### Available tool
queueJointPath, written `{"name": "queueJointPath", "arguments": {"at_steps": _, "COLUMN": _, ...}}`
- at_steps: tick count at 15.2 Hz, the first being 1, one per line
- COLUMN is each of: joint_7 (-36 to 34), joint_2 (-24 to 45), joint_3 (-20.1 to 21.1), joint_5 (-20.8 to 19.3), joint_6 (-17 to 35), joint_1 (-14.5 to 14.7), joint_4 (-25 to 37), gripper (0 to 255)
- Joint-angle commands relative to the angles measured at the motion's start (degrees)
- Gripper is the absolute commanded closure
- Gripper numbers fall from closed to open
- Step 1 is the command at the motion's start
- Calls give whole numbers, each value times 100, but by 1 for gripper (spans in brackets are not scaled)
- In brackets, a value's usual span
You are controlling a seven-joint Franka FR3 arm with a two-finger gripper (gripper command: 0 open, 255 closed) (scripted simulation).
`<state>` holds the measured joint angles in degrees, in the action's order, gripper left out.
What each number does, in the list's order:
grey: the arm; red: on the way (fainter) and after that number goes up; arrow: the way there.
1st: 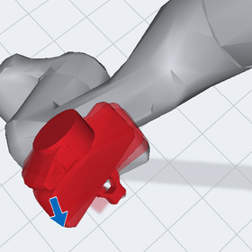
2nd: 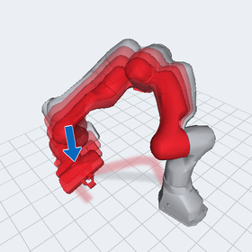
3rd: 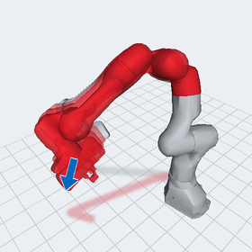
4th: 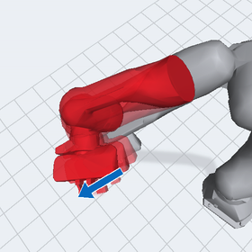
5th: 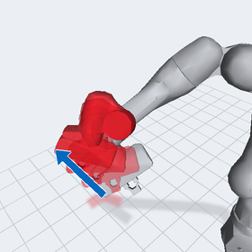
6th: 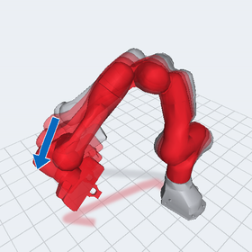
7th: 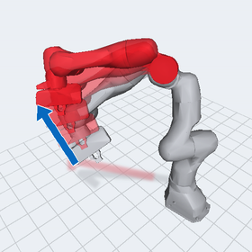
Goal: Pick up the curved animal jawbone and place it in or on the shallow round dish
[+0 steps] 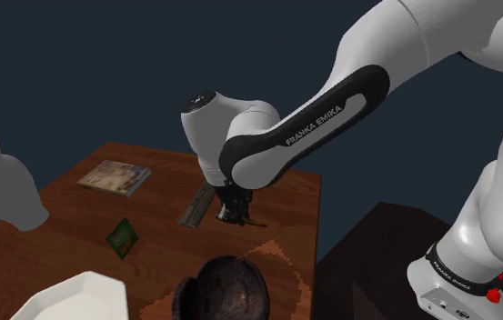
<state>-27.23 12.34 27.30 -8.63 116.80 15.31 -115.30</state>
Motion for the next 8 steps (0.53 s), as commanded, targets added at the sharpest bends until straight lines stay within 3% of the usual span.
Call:
{"name": "queueJointPath", "arguments": {"at_steps": 1, "joint_7": 47, "joint_2": -89, "joint_3": 12, "joint_5": 54, "joint_6": -147, "joint_1": -15, "joint_4": 70, "gripper": 255}}
{"name": "queueJointPath", "arguments": {"at_steps": 8, "joint_7": 161, "joint_2": -339, "joint_3": 43, "joint_5": 201, "joint_6": -628, "joint_1": -45, "joint_4": 335, "gripper": 255}}
